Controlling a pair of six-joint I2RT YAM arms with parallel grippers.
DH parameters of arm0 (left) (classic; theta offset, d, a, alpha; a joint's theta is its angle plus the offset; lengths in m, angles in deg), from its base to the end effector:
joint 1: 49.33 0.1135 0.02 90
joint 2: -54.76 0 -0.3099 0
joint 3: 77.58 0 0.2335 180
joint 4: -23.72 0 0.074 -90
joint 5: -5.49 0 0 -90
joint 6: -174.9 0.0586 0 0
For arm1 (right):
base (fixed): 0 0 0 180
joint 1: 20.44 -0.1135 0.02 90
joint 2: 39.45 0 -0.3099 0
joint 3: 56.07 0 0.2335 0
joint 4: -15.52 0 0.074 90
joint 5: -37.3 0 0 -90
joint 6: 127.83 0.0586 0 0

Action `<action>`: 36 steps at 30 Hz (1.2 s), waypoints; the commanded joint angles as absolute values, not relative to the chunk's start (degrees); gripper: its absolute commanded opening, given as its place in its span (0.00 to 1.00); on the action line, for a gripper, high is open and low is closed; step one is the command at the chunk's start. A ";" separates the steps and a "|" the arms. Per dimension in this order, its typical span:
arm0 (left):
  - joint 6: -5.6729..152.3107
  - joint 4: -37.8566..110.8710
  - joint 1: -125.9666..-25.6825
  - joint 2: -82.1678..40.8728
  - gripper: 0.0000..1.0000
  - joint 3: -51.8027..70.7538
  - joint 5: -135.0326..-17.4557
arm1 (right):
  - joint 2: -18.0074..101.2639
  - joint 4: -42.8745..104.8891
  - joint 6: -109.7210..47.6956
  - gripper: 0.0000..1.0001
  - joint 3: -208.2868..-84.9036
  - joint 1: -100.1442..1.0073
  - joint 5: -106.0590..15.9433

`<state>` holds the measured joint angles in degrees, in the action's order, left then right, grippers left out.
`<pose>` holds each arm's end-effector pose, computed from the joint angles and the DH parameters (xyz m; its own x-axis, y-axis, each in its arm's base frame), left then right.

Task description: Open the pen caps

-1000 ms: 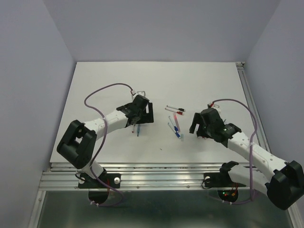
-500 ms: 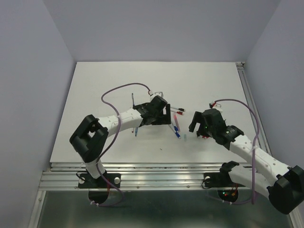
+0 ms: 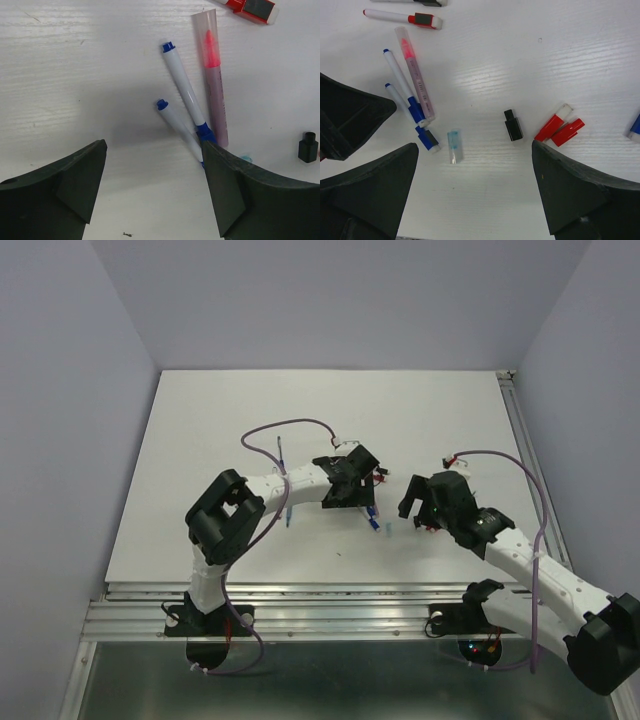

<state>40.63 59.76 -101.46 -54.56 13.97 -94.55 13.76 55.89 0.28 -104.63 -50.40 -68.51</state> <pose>0.2675 -0.3274 0.2284 -0.8532 -0.0225 -0.5210 0.1655 0.9357 -0.3114 0.1460 0.0657 0.2505 -0.6758 0.2959 -0.6751 0.1314 0.9496 0.2846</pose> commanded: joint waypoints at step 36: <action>39.81 71.39 -106.37 -66.35 0.47 27.66 -98.21 | 13.02 51.33 -0.04 1.00 -102.43 -49.97 -71.94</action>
